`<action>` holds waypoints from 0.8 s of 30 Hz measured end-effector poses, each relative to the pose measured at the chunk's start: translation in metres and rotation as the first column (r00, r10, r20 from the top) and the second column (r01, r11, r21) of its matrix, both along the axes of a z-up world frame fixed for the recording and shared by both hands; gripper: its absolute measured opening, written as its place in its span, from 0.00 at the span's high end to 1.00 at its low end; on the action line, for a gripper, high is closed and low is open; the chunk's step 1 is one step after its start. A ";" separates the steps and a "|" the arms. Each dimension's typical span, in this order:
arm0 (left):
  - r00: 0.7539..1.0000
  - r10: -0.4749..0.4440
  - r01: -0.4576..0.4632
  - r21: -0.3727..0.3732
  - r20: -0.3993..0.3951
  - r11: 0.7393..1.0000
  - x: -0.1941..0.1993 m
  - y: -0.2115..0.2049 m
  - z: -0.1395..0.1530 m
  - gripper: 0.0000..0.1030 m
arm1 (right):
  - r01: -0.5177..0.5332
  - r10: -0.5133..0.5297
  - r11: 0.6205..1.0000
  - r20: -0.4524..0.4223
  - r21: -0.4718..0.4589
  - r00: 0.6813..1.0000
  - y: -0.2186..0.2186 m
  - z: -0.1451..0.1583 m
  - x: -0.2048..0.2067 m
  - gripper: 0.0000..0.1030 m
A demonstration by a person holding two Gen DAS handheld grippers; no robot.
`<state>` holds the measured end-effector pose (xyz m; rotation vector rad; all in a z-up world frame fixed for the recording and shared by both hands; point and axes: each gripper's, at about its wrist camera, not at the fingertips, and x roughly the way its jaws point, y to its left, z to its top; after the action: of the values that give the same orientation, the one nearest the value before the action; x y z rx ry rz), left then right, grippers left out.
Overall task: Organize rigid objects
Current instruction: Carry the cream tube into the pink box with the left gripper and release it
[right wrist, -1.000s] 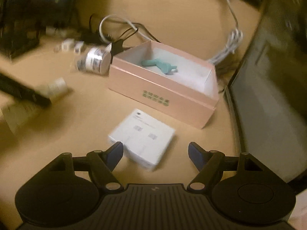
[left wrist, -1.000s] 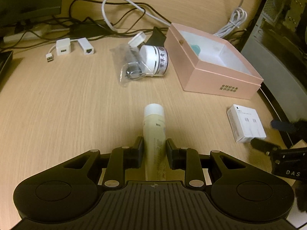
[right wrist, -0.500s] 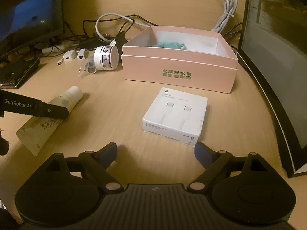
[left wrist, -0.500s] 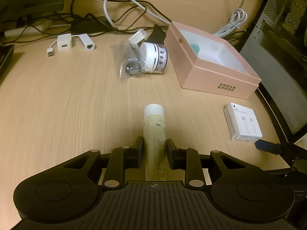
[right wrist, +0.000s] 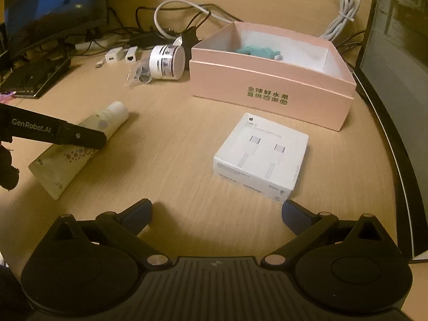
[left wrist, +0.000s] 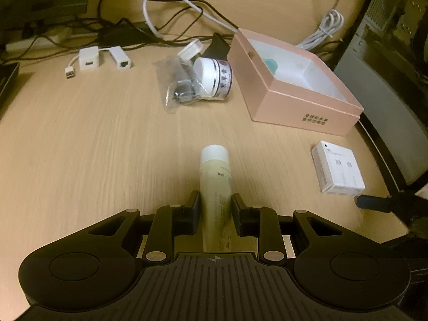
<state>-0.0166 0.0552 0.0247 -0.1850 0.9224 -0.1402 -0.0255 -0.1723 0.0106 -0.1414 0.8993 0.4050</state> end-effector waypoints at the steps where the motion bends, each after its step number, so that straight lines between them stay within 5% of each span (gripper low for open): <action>1: 1.000 0.001 -0.001 0.005 0.003 1.000 -0.001 -0.002 0.000 0.72 | 0.000 0.000 1.000 -0.001 0.005 1.000 0.000 0.005 -0.002 0.10; 7: 1.000 0.001 -0.001 0.020 0.014 1.000 -0.001 -0.005 0.000 0.72 | 0.082 -0.079 0.997 0.227 -0.005 0.971 0.003 0.034 -0.004 0.10; 13: 1.000 0.002 -0.002 0.033 0.013 0.999 -0.002 -0.006 0.000 0.72 | 0.228 -0.220 0.973 0.152 -0.035 0.964 0.006 0.011 0.047 0.10; 15: 1.000 0.000 0.000 0.030 0.010 1.000 0.000 -0.005 0.001 0.72 | 0.224 -0.217 0.974 0.118 -0.047 0.969 0.004 0.003 0.053 0.10; 19: 1.000 0.011 -0.011 -0.003 0.027 1.000 -0.002 -0.001 -0.001 0.72 | 0.178 -0.175 0.984 0.101 -0.024 0.979 -0.001 0.003 0.046 0.32; 24: 1.000 -0.001 0.003 -0.043 0.029 0.999 0.000 -0.003 -0.002 0.73 | 0.112 -0.108 0.993 0.114 -0.024 0.988 -0.001 0.015 0.027 0.33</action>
<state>-0.0167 0.0519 0.0225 -0.2218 0.8907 -0.1645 0.0011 -0.1731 0.0253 -0.1401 0.7984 0.2779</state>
